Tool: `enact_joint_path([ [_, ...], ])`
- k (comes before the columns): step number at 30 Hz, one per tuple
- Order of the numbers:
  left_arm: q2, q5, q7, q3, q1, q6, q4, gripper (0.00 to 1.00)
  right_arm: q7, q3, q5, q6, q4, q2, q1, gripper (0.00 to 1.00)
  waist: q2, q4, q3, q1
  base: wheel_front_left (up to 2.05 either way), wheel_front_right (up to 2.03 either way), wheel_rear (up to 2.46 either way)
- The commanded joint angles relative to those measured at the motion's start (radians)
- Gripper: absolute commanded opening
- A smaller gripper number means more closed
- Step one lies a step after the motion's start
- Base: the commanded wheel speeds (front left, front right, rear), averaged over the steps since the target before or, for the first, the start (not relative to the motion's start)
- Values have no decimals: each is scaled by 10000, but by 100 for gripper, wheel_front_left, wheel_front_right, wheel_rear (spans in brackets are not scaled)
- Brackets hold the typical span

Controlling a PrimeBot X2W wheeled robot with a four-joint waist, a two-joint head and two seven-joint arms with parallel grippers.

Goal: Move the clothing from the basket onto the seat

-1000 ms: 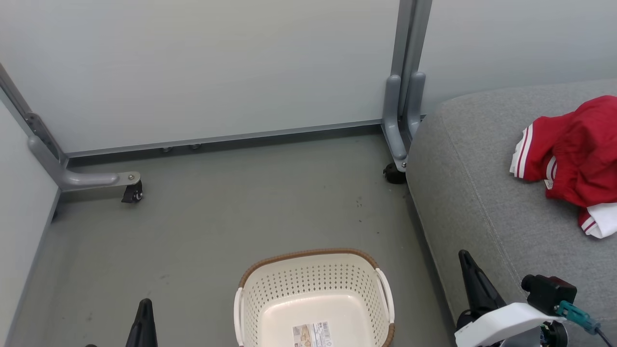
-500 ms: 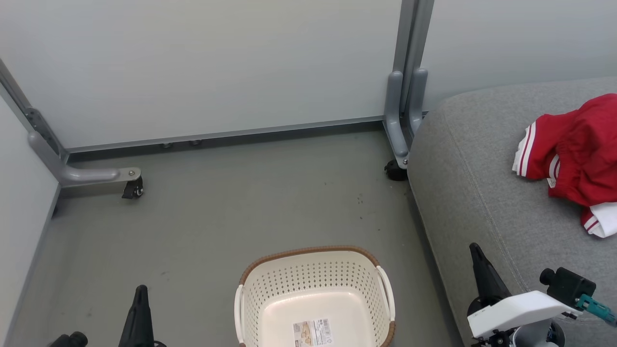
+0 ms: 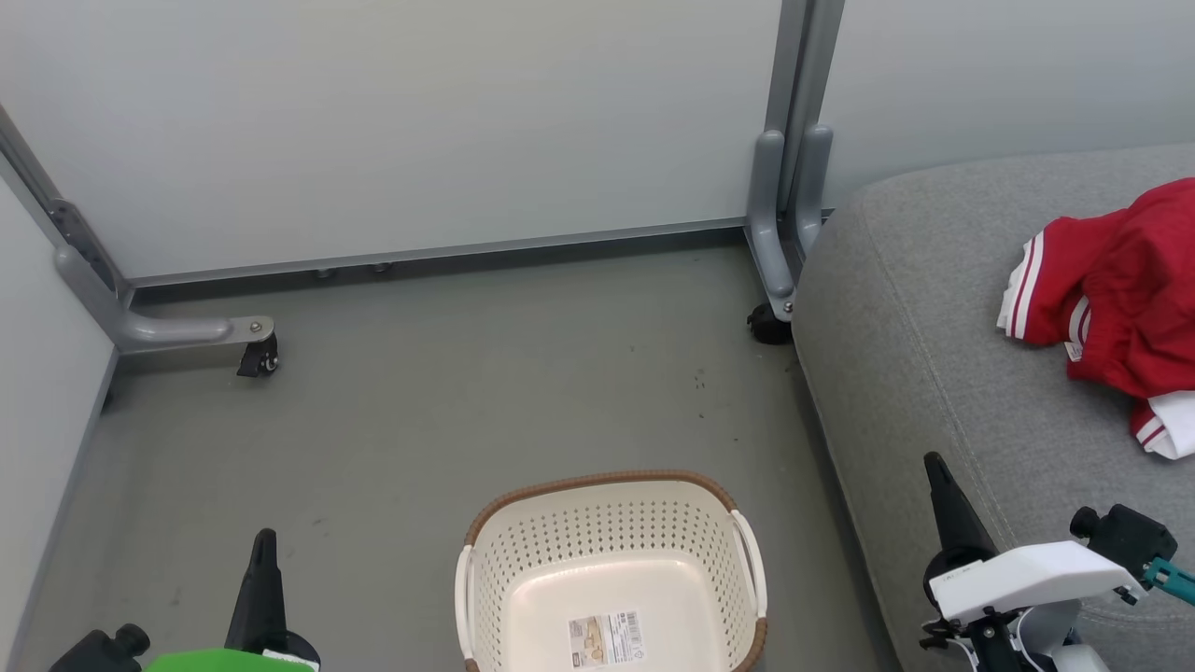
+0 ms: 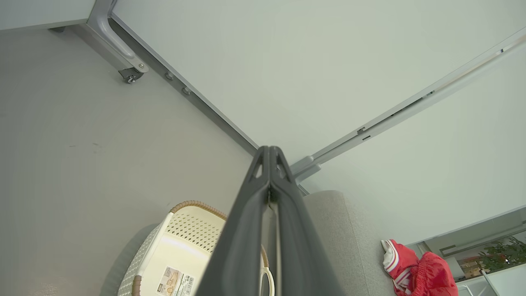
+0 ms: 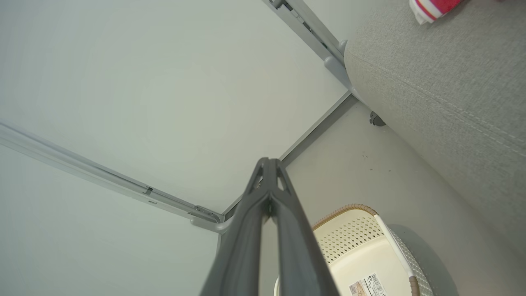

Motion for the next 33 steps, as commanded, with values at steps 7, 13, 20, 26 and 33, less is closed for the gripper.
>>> enact_joint_path([
  [7, 75, -1030, 225, 104, -549, -105, 80, 0, 260, -210, 1056, 4, -35, -40, -356, 0, 0, 22, 56, 0, 0, 0, 0],
  [13, 80, -1683, 392, 160, -740, -139, 185, 0, 425, -329, 1721, 4, 2, -26, -417, 0, 0, 39, 100, 0, 0, 0, 0],
  [20, 82, -2410, 574, 227, -960, -179, 306, 0, 605, -474, 2464, 4, 41, -10, -544, 0, 0, 59, 152, 0, 0, 0, 0],
  [26, 81, -2988, 737, 287, -1136, -183, 394, 0, 764, -595, 3058, 4, 73, 6, -591, 0, 0, 76, 196, 0, 0, 0, 0],
  [33, 76, -3610, 897, 345, -1318, -220, 500, 0, 932, -720, 3696, 4, 106, 27, -704, 0, 0, 95, 247, 0, 0, 0, 0],
])
